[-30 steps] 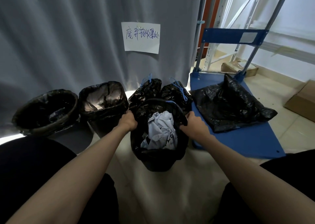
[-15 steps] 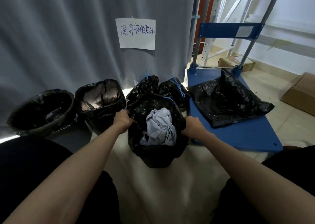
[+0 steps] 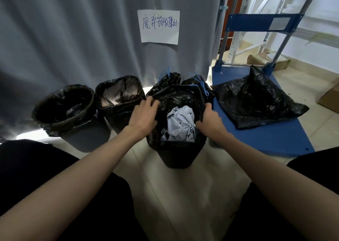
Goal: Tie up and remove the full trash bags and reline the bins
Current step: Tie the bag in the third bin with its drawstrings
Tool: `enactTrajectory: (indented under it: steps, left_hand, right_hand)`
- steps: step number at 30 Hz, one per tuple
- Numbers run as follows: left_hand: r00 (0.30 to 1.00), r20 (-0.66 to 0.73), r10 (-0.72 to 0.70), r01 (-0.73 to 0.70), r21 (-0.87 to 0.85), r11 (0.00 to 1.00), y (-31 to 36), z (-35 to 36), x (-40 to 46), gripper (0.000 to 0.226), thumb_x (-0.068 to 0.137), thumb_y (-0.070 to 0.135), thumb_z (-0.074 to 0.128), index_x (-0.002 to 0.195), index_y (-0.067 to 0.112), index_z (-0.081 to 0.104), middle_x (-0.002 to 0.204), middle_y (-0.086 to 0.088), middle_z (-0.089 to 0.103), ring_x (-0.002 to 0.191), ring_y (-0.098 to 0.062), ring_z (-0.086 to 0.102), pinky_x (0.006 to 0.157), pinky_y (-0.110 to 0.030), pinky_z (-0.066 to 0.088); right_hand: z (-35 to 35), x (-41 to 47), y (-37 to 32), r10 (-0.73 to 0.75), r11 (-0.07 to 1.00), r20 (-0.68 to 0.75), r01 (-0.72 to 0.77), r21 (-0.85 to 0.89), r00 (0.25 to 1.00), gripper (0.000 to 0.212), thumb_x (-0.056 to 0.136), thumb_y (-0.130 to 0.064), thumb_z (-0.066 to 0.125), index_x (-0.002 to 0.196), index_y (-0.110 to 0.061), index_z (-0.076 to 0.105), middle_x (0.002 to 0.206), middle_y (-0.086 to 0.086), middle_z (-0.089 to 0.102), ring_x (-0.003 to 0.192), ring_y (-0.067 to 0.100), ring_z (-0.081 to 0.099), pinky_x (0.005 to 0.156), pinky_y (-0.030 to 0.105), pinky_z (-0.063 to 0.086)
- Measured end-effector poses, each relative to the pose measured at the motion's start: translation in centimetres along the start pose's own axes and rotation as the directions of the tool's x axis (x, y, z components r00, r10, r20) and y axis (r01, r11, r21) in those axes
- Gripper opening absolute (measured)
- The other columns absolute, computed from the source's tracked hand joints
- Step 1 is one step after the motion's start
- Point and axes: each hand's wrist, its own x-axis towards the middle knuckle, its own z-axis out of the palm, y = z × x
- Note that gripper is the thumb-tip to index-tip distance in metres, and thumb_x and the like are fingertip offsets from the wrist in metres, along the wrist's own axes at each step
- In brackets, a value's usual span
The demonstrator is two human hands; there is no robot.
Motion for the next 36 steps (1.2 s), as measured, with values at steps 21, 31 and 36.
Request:
enactTrajectory:
  steps: [21, 31, 36]
  left_hand:
    - [0.905, 0.275, 0.325, -0.31, -0.097, 0.946, 2.5, -0.6, 0.4, 0.022, 0.084, 0.02, 0.065, 0.103, 0.028, 0.072, 0.101, -0.004, 0.069, 0.093, -0.03, 0.065, 0.067, -0.028, 0.04]
    - [0.901, 0.218, 0.375, -0.342, -0.175, 0.923, 1.9, -0.5, -1.1, 0.016, 0.079, 0.005, 0.049, 0.08, 0.02, 0.046, 0.081, 0.001, 0.055, 0.075, -0.027, 0.055, 0.061, -0.038, 0.043]
    - [0.892, 0.22, 0.396, -0.403, -0.012, 0.915, 2.4, 1.5, -2.1, 0.043, 0.071, 0.053, 0.071, 0.091, 0.02, 0.05, 0.093, 0.003, 0.054, 0.087, -0.019, 0.054, 0.076, -0.033, 0.045]
  right_hand:
    - [-1.2, -0.8, -0.7, -0.378, 0.925, -0.196, 0.379, -0.035, 0.905, 0.027, 0.088, -0.008, 0.056, 0.114, -0.014, 0.054, 0.114, 0.005, 0.037, 0.078, 0.022, 0.05, 0.068, 0.033, 0.043]
    - [-2.2, -1.7, 0.1, -0.545, 0.658, 0.354, 0.65, -0.38, 0.76, 0.032, 0.082, 0.008, 0.055, 0.103, -0.015, 0.065, 0.119, 0.003, 0.042, 0.098, 0.017, 0.042, 0.066, 0.019, 0.023]
    - [-2.9, -0.8, 0.0, -0.511, 0.769, 0.212, 0.553, -0.32, 0.833, 0.014, 0.093, -0.007, 0.053, 0.1, -0.012, 0.064, 0.11, 0.004, 0.05, 0.103, 0.02, 0.05, 0.076, 0.033, 0.045]
